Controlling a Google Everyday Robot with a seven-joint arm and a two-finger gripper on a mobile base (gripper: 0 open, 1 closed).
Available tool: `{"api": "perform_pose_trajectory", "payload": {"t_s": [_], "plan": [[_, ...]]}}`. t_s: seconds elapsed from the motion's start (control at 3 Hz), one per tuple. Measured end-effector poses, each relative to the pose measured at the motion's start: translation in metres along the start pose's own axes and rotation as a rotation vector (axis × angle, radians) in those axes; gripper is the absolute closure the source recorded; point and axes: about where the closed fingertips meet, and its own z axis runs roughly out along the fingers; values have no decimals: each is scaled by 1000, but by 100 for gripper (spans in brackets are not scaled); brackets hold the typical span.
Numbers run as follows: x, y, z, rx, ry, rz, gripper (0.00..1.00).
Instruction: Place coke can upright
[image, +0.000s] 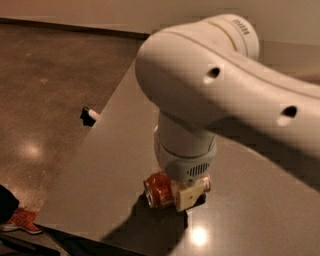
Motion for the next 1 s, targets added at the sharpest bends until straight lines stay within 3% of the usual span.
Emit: {"api": "perform_pose_trajectory", "payload": {"t_s": [0.33,0.67,1.0], "plan": [[3,-4,-10,-2,-16,30,78],[23,-14,-28,-8,-112,107,99],[46,-32,-48,26,-266,205,100]]}}
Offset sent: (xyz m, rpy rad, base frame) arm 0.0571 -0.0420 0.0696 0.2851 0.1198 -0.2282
